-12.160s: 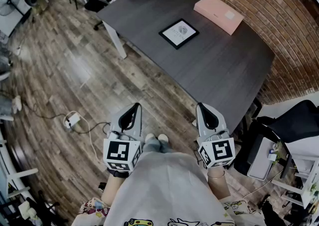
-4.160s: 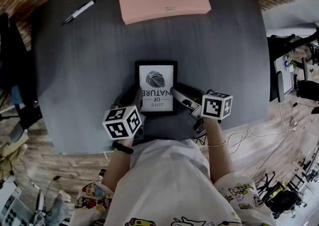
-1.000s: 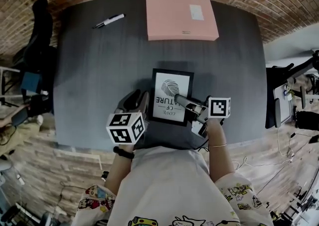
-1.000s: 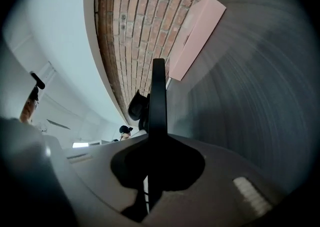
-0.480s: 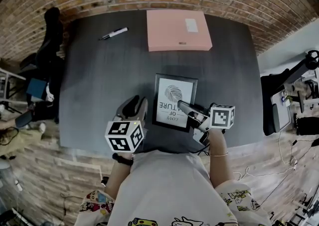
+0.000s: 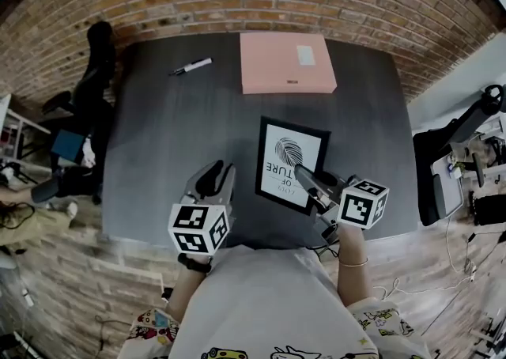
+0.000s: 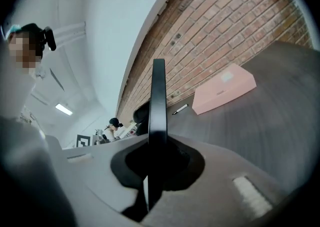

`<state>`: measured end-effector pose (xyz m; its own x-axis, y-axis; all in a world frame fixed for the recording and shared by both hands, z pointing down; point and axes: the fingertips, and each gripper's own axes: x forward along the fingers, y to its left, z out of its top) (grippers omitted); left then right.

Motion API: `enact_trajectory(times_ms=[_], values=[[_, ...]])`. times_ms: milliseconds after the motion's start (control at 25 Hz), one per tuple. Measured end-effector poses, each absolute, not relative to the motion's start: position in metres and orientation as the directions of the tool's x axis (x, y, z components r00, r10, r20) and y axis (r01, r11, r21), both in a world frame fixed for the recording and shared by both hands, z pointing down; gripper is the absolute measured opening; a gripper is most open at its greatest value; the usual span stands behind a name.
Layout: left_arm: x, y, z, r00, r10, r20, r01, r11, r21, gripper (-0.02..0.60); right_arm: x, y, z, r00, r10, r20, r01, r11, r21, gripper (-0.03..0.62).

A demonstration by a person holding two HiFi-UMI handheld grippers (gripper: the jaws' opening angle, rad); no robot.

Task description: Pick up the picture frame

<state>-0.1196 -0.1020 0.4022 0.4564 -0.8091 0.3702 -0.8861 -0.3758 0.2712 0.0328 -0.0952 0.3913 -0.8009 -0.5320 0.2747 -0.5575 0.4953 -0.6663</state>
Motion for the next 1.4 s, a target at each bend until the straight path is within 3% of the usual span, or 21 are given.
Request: enact_trajectory(times_ms=[360,680,1080,1400], values=[[-0.124,-0.100,0.383,0.456,-0.823,0.340,-0.889,-0.404,0.213,0.098,0.050,-0.094,0.359,-0.658,-0.680,0.325,-0.748,0.540,-0.384,0.012],[-0.124,-0.102,0.371,0.449,-0.831,0.328,-0.894,-0.420,0.160,0.069,0.066,-0.096,0.350,-0.543,-0.773,0.328,-0.838,0.522,-0.159,0.012],[-0.128,-0.108,0.369,0.430,-0.841,0.328,-0.902,-0.412,0.127,0.014,0.076,-0.097,0.350,-0.487,-0.818,0.307,-0.871,0.479,-0.105,0.012],[-0.121,-0.111,0.369,0.448,-0.835,0.319,-0.893,-0.436,0.113,0.014,0.083,-0.100,0.345,-0.462,-0.844,0.274,-0.884,0.464,-0.059,0.012]])
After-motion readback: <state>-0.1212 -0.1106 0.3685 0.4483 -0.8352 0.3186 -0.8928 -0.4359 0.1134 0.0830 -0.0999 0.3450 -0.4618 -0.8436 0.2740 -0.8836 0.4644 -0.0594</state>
